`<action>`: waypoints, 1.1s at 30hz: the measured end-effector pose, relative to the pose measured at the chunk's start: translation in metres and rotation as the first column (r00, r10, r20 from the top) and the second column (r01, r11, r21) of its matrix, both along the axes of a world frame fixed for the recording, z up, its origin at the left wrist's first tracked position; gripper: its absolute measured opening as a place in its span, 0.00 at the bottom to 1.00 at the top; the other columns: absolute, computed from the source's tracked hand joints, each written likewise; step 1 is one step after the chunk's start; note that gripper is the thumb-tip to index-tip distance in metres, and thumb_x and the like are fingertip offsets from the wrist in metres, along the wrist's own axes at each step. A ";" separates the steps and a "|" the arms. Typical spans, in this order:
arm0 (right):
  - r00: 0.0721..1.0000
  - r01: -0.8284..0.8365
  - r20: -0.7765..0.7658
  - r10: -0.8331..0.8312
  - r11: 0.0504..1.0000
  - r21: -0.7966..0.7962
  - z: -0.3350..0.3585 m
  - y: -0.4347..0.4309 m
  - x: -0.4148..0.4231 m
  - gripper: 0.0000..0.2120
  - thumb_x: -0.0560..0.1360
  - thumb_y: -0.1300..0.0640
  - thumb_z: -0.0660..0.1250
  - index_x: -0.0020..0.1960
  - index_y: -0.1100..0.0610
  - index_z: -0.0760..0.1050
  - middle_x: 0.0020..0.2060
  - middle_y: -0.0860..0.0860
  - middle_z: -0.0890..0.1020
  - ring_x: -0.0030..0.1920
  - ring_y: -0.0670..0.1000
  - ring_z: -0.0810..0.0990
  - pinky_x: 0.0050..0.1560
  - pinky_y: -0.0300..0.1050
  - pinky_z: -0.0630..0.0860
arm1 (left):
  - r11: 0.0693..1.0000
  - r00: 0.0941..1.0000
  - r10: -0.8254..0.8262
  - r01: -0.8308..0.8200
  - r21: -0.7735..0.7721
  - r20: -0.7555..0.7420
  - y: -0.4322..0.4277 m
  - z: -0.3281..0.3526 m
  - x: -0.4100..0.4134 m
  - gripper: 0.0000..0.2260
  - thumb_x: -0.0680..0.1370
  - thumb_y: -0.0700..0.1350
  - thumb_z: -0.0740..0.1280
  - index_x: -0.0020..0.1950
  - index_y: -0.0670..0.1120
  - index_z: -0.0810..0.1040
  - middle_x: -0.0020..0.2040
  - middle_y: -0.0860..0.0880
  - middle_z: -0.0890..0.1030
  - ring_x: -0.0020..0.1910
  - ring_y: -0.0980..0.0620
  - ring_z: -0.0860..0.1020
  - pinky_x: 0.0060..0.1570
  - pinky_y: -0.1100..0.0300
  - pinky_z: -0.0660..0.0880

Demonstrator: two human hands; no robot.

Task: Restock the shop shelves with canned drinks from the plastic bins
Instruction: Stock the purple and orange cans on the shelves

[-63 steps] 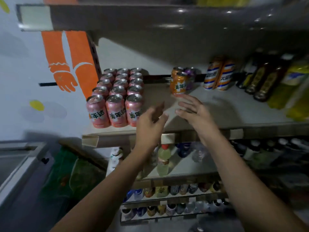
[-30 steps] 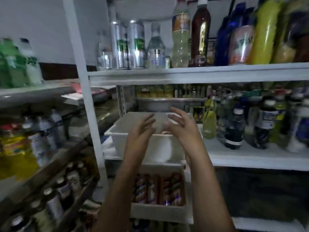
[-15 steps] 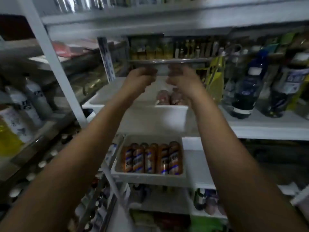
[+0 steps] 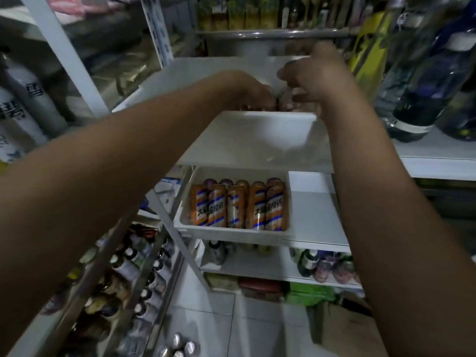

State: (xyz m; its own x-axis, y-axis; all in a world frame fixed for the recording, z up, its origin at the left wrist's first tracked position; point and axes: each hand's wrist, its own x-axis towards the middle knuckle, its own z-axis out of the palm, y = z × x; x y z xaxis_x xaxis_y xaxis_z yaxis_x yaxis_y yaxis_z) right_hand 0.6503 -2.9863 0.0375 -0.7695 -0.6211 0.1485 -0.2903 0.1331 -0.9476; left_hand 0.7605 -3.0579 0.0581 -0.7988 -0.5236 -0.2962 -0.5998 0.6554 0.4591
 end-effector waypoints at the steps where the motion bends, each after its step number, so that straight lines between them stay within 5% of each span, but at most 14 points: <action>1: 1.000 0.001 0.000 -0.001 1.000 0.003 0.000 -0.001 0.000 0.20 0.68 0.59 0.75 0.57 0.46 0.78 0.59 0.55 0.82 0.60 0.55 0.81 0.58 0.55 0.81 | 1.000 1.000 -0.012 0.012 0.000 0.011 0.003 0.001 0.000 0.16 0.84 0.47 0.62 0.71 0.44 0.70 0.59 0.46 0.71 0.58 0.48 0.71 0.55 0.58 0.67; 6: 1.000 0.003 0.001 -0.003 1.000 0.003 -0.001 -0.001 0.001 0.22 0.67 0.57 0.75 0.59 0.45 0.78 0.57 0.56 0.82 0.56 0.54 0.82 0.59 0.55 0.81 | 1.000 1.000 -0.004 0.004 0.003 -0.024 0.002 0.002 0.003 0.19 0.84 0.45 0.62 0.73 0.41 0.69 0.58 0.46 0.69 0.51 0.50 0.72 0.50 0.62 0.66; 9: 1.000 -0.021 0.017 0.021 1.000 0.004 -0.001 -0.002 0.000 0.20 0.71 0.59 0.74 0.61 0.47 0.77 0.59 0.56 0.81 0.58 0.55 0.81 0.60 0.55 0.80 | 0.994 0.994 0.078 -0.071 0.083 -0.075 -0.004 0.002 0.008 0.11 0.81 0.46 0.67 0.62 0.45 0.73 0.58 0.46 0.73 0.54 0.49 0.72 0.52 0.58 0.69; 12: 0.999 -0.031 0.023 0.031 1.000 0.002 0.000 0.002 0.004 0.19 0.71 0.60 0.74 0.60 0.47 0.77 0.58 0.56 0.81 0.58 0.55 0.80 0.60 0.56 0.80 | 0.967 0.960 0.203 -0.167 0.193 -0.190 -0.013 0.006 0.018 0.15 0.75 0.48 0.76 0.55 0.45 0.76 0.54 0.49 0.79 0.48 0.49 0.78 0.43 0.57 0.76; 15: 0.999 -0.038 0.024 0.039 0.999 -0.032 0.002 0.007 0.011 0.19 0.71 0.60 0.73 0.60 0.47 0.78 0.57 0.55 0.82 0.56 0.56 0.81 0.56 0.52 0.81 | 0.948 0.894 0.271 -0.185 0.257 -0.357 -0.020 0.015 0.031 0.19 0.72 0.48 0.78 0.59 0.43 0.77 0.52 0.46 0.81 0.47 0.46 0.83 0.40 0.55 0.81; 19: 0.984 -0.156 0.066 0.164 0.982 -0.111 0.015 0.021 0.026 0.19 0.77 0.59 0.71 0.67 0.53 0.76 0.50 0.52 0.83 0.41 0.50 0.82 0.36 0.41 0.79 | 0.939 0.748 0.265 -0.058 0.338 -0.608 -0.026 0.032 0.056 0.22 0.72 0.44 0.78 0.62 0.45 0.75 0.56 0.44 0.82 0.51 0.43 0.84 0.47 0.51 0.84; 22: 0.918 -0.316 0.171 0.359 0.919 -0.234 0.026 0.031 0.040 0.21 0.77 0.54 0.72 0.69 0.53 0.75 0.56 0.53 0.85 0.50 0.54 0.86 0.51 0.54 0.84 | 0.888 0.597 0.342 0.047 0.457 -0.726 -0.026 0.043 0.074 0.20 0.72 0.41 0.77 0.60 0.46 0.74 0.56 0.44 0.83 0.53 0.43 0.84 0.50 0.49 0.83; 25: 0.844 -0.430 0.187 0.503 0.843 -0.324 0.043 0.036 0.060 0.12 0.78 0.55 0.71 0.60 0.54 0.79 0.55 0.57 0.85 0.57 0.60 0.84 0.60 0.62 0.79 | 0.828 0.480 0.430 0.128 0.546 -0.765 -0.025 0.052 0.089 0.15 0.73 0.37 0.75 0.56 0.45 0.74 0.50 0.46 0.83 0.48 0.44 0.84 0.49 0.50 0.81; 29: 0.817 -0.487 0.128 0.563 0.791 -0.371 0.057 0.032 0.090 0.14 0.78 0.57 0.70 0.63 0.55 0.79 0.55 0.56 0.86 0.54 0.56 0.85 0.54 0.53 0.82 | 0.806 0.398 0.470 0.170 0.567 -0.788 -0.023 0.062 0.122 0.15 0.71 0.36 0.75 0.51 0.48 0.74 0.47 0.49 0.82 0.39 0.51 0.83 0.37 0.58 0.80; 33: 0.750 -0.576 0.078 0.656 0.707 -0.410 0.055 0.009 0.124 0.20 0.76 0.60 0.72 0.68 0.56 0.76 0.59 0.54 0.84 0.57 0.54 0.85 0.53 0.52 0.83 | 0.858 0.321 0.472 0.047 0.512 -0.821 -0.024 0.059 0.182 0.16 0.75 0.40 0.74 0.62 0.45 0.78 0.54 0.46 0.85 0.50 0.46 0.85 0.52 0.51 0.81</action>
